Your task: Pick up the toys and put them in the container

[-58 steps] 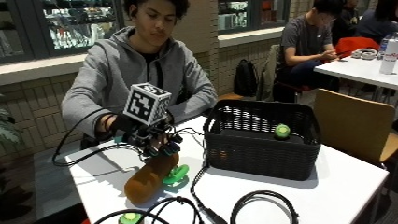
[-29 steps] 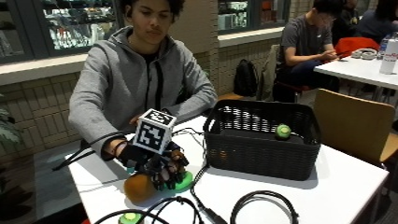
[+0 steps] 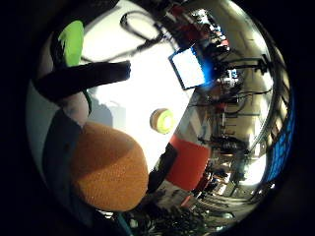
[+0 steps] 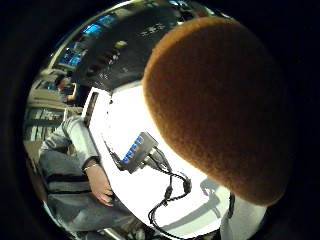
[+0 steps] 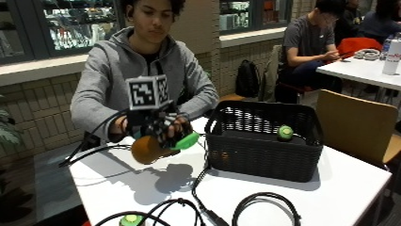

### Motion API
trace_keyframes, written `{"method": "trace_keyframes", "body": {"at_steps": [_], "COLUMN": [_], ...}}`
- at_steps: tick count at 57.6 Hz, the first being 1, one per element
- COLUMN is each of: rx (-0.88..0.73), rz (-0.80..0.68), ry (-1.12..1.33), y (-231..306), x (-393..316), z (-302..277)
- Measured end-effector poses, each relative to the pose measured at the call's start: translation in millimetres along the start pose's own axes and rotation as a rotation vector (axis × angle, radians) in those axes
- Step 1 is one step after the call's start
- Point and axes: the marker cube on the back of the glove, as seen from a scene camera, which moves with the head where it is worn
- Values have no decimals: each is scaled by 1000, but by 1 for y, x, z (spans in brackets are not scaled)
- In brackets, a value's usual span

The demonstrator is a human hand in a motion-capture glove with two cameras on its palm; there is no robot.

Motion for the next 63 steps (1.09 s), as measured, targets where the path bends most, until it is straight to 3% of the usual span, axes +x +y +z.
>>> {"method": "trace_keyframes", "body": {"at_steps": [3,7,15,21,25,30,35,39,46,51,58,63], "rx": [75,157,220,208,195,159,123,110,96,60,-113,-49], "rz": [99,81,-160,-192,-178,55,-76,-2,-40,105,131,98], "ry": [16,46,-56,158,86,-158,56,-15,-31,-42,-14,-2], "y": [-14,-36,-88,-145,-182,-230,-255,-275,-293,-300,-293,-284], "x": [-10,-13,-45,-57,-74,-107,-104,-121,-128,-133,-134,-124], "z": [-31,-68,-116,-119,-119,-118,-97,-92,-82,-78,-74,-81]}}
